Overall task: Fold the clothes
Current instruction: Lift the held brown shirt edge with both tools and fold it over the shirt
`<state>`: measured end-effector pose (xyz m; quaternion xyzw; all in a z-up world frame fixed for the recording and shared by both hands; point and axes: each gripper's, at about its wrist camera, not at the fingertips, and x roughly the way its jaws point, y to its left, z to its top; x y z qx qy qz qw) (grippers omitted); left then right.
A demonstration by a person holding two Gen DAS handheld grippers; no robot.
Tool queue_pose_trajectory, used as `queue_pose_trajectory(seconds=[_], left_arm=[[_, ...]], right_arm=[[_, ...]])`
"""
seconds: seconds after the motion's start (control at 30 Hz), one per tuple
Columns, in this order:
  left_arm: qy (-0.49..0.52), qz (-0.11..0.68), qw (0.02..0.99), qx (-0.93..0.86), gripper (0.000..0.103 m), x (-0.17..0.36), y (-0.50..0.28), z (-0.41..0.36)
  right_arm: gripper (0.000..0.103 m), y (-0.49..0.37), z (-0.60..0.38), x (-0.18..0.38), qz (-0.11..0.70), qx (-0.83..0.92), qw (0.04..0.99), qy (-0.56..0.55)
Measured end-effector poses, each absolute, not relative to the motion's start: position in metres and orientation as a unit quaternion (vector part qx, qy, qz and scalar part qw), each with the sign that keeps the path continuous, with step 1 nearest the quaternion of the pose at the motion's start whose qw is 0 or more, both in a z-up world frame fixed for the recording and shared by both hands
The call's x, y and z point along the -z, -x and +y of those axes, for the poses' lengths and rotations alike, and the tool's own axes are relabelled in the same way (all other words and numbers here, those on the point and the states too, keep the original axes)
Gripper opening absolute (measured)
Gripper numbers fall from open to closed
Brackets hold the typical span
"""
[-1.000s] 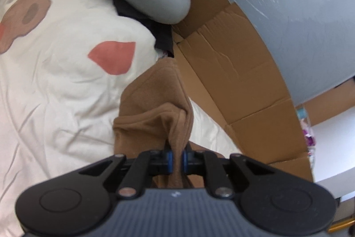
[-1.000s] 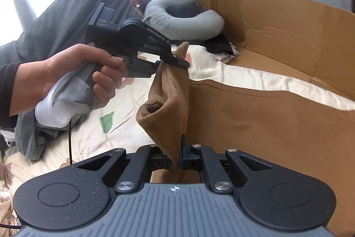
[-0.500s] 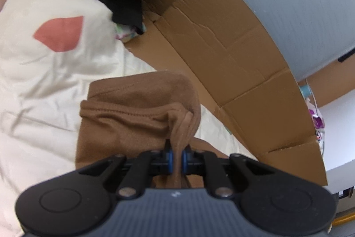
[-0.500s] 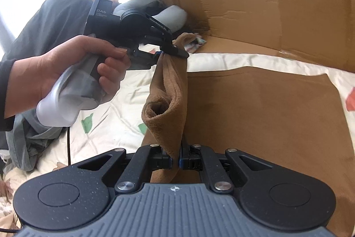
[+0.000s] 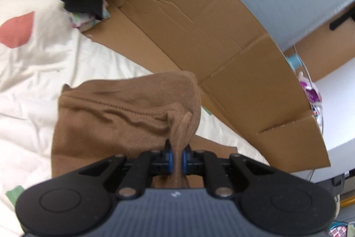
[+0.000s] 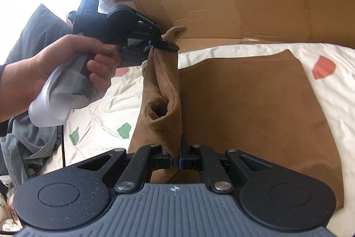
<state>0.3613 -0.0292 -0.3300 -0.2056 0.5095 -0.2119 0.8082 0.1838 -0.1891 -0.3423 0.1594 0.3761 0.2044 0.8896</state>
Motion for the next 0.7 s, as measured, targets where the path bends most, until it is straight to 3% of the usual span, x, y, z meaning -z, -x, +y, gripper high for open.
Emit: queue_pose_trajectory(seconds=[0.7], left_arm=[[0.137,0.525,0.796,0.267,0.009,0.349,-0.337,-0.150]], right_arm=[[0.003,-0.167,-0.279,0.375,0.383,-0.137,0.881,-0.242]])
